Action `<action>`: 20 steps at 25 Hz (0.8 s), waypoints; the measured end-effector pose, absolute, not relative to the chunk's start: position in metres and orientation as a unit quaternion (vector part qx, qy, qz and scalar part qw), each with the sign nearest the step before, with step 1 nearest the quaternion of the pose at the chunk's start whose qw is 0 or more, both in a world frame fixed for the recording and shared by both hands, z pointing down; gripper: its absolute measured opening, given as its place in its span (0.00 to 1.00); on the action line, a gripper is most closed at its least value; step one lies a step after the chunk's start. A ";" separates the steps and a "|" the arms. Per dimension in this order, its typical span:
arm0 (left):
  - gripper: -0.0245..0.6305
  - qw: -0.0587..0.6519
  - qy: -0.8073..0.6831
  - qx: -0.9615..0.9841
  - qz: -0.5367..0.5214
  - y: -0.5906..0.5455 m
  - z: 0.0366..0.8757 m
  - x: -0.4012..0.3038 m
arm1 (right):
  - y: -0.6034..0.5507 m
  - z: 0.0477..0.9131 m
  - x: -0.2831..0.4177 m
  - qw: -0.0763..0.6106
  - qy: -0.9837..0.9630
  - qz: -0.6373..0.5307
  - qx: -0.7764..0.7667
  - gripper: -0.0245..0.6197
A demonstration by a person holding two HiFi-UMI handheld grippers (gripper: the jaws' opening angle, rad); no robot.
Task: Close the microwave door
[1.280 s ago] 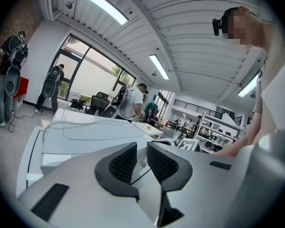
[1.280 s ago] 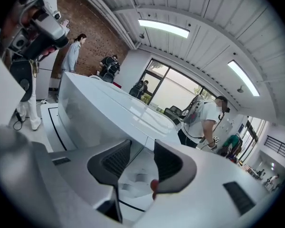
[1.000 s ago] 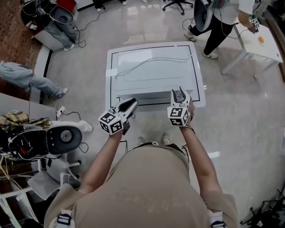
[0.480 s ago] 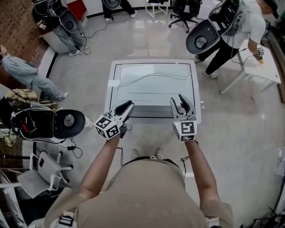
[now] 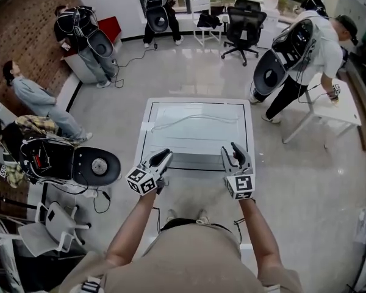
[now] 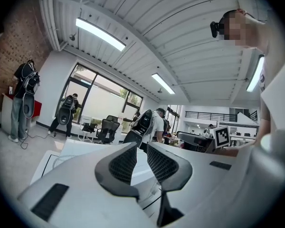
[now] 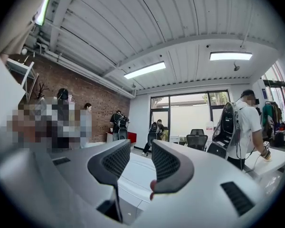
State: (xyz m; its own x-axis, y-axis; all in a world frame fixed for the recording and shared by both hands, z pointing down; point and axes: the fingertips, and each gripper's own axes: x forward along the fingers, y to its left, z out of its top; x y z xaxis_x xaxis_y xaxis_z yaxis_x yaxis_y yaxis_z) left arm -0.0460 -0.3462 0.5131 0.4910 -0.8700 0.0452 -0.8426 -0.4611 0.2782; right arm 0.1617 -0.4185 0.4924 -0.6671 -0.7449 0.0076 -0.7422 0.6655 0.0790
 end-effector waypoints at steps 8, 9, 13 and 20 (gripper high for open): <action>0.12 0.147 -0.517 0.842 -0.047 -0.336 0.526 -0.035 | -0.424 0.509 0.183 0.018 -0.910 -0.005 0.413 0.26; 0.12 0.147 -0.518 0.841 -0.046 -0.336 0.527 -0.035 | -0.428 0.513 0.187 0.014 -0.908 0.004 0.419 0.26; 0.12 0.149 -0.522 0.839 -0.043 -0.334 0.531 -0.035 | -0.430 0.524 0.194 0.030 -0.907 0.011 0.420 0.26; 0.12 0.147 -0.515 0.844 -0.038 -0.339 0.531 -0.031 | -0.434 0.541 0.204 0.064 -0.899 0.034 0.432 0.12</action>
State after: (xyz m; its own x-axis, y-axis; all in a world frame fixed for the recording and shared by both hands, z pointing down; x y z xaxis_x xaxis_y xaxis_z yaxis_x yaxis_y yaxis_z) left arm -0.0309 -0.3393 0.5308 0.4676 -0.8795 0.0881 -0.8573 -0.4270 0.2876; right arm 0.2041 -0.4341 0.5407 -0.6184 -0.7724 0.1445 -0.7811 0.6244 -0.0055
